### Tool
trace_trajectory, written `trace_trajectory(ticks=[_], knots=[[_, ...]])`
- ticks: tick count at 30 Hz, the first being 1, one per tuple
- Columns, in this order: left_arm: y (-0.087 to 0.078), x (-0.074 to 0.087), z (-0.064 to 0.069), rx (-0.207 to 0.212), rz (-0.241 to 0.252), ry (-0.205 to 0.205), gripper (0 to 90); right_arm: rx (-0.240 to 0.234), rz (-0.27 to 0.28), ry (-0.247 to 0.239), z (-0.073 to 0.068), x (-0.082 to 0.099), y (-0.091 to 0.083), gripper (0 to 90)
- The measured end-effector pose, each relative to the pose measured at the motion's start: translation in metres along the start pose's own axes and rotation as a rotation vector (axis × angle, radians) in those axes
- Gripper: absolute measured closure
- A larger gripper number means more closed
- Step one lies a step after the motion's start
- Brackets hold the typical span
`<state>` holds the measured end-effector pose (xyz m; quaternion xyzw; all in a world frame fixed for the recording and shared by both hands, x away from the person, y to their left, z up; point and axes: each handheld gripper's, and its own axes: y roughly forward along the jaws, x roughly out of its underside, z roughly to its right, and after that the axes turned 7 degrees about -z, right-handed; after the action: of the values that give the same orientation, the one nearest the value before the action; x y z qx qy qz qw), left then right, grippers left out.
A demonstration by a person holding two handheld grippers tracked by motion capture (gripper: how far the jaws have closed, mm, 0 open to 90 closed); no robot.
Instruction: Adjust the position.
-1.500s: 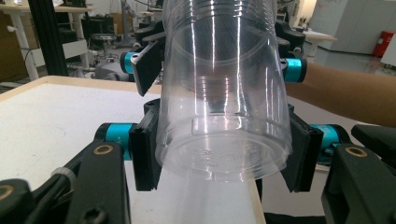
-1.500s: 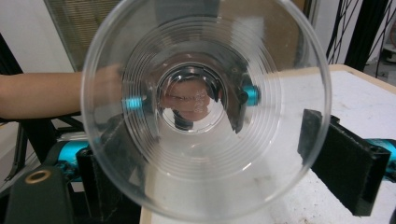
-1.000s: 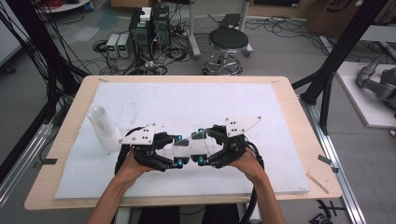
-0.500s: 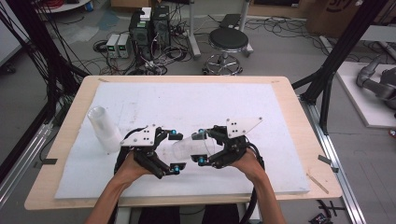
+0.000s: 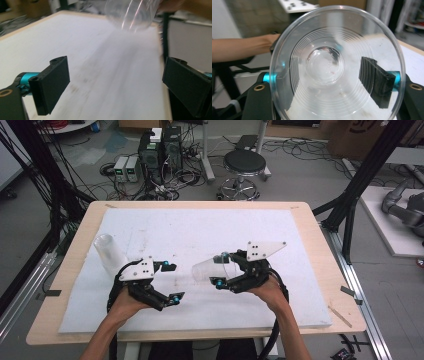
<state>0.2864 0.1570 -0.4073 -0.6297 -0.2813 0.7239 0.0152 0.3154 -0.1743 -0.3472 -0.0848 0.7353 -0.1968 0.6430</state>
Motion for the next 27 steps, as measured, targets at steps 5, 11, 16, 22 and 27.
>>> trace_trajectory(ticks=[5, 11, 16, 22, 27], knots=[[-0.01, 0.023, -0.005, -0.092, -0.026, -0.049, 7.3, 0.118, -0.1, 0.062, 0.007, -0.004, -0.003, 32.8], [-0.023, 0.048, -0.008, -0.199, -0.05, -0.095, 8.0, 0.188, -0.215, 0.075, 0.01, -0.01, 0.001, 33.0], [-0.032, 0.067, -0.008, -0.251, -0.055, -0.117, 8.2, 0.285, -0.36, 0.105, 0.014, -0.017, 0.01, 33.1], [-0.038, 0.082, -0.012, -0.275, -0.054, -0.149, 8.2, 0.318, -0.486, 0.122, 0.017, -0.027, 0.024, 33.3], [-0.041, 0.084, -0.013, -0.278, -0.033, -0.152, 8.2, 0.326, -0.513, 0.128, 0.017, -0.034, 0.03, 33.4]])
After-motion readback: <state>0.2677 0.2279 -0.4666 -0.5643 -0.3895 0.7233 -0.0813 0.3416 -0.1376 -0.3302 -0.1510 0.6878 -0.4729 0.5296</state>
